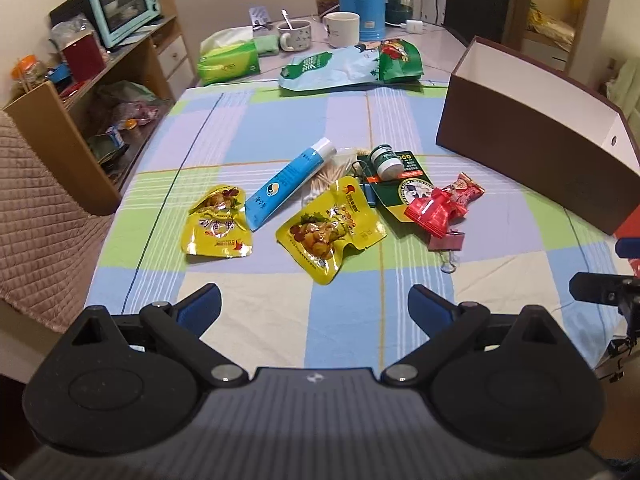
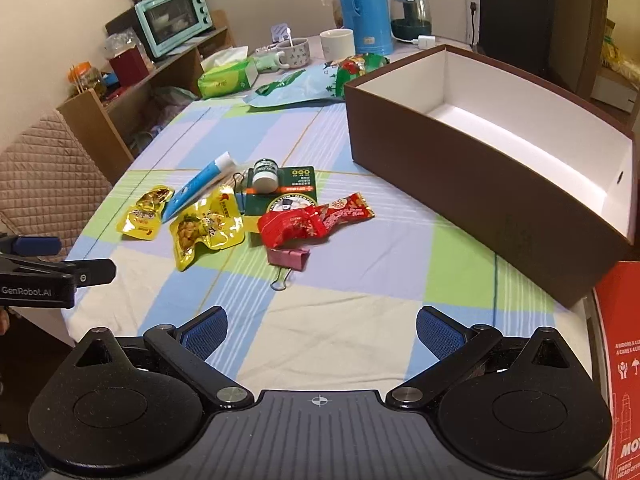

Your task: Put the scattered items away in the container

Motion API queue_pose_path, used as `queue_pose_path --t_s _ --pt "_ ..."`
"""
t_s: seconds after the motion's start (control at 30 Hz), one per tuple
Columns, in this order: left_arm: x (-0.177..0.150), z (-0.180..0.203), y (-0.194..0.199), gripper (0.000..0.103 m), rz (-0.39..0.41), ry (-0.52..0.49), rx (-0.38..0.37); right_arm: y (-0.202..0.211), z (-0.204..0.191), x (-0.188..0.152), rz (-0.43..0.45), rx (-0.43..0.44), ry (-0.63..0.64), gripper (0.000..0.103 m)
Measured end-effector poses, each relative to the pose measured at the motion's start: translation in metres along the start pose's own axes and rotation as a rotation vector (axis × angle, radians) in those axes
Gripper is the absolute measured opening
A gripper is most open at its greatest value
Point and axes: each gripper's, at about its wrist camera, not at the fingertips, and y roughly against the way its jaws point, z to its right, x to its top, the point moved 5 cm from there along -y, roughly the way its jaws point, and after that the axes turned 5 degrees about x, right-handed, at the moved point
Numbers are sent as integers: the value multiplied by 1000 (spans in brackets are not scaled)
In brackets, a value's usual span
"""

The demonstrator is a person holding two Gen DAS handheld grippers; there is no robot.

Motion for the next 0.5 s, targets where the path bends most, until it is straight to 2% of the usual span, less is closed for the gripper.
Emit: queue_pose_path --t_s 0.33,0.5 --pt "-17 11 27 99 70 12 26 23 8 -9 0 -45 46 103" --pt "-24 22 37 99 41 14 39 32 10 -13 -34 -79 65 103"
